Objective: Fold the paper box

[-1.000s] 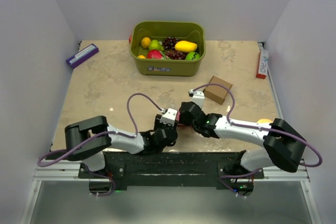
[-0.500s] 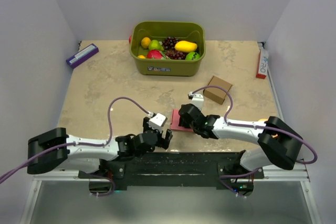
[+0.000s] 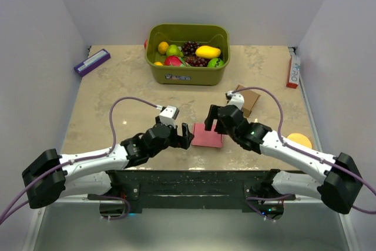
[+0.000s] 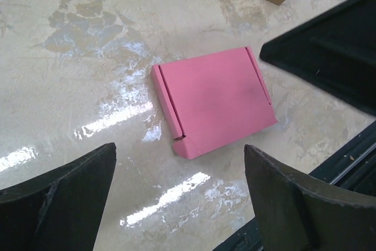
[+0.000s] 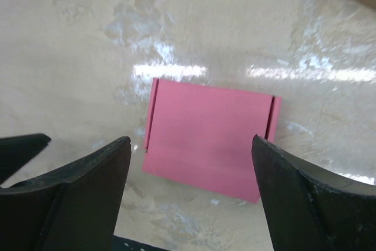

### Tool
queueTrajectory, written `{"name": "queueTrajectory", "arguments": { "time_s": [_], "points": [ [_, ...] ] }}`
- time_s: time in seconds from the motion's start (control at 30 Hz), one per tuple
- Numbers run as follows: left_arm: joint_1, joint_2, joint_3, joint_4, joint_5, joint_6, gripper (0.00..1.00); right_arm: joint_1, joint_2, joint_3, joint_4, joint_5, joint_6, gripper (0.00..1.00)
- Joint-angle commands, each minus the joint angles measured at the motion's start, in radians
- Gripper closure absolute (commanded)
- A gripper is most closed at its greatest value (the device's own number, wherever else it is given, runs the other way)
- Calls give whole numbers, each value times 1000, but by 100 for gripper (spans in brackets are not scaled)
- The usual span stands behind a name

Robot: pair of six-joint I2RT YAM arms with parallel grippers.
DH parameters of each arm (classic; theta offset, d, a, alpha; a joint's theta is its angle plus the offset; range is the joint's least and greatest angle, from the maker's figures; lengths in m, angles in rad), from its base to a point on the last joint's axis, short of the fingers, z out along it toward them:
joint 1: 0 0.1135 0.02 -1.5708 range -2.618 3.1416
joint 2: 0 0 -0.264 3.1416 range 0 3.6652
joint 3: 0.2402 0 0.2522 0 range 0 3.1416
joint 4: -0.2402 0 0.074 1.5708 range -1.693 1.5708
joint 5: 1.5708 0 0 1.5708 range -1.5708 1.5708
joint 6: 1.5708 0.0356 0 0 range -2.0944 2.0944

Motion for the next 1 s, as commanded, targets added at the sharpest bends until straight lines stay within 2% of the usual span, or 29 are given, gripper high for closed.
{"name": "queueTrajectory", "arguments": {
  "time_s": [0.0, 0.1, 0.27, 0.57, 0.8, 0.9, 0.97],
  "points": [
    [42, 13, 49, 1, 100, -32, 6, -117, -47, -34, -34, -108, -81, 14],
    [79, 36, 51, 23, 160, -52, 6, -188, -39, -108, 36, -215, -89, 18],
    [107, 56, 48, 35, 195, -72, 6, -258, -6, -185, 142, -308, -75, 28],
    [124, 65, 29, 40, 209, -75, 6, -383, 14, -328, 343, -507, -62, 42],
    [133, 70, 31, 43, 211, -76, 5, -452, 92, -395, 496, -637, -44, 51],
    [134, 70, 32, 43, 212, -79, 6, -483, 128, -418, 552, -680, -36, 59],
    [137, 73, 28, 47, 211, -79, 5, -495, 157, -432, 573, -699, -35, 70]
  ]
}}
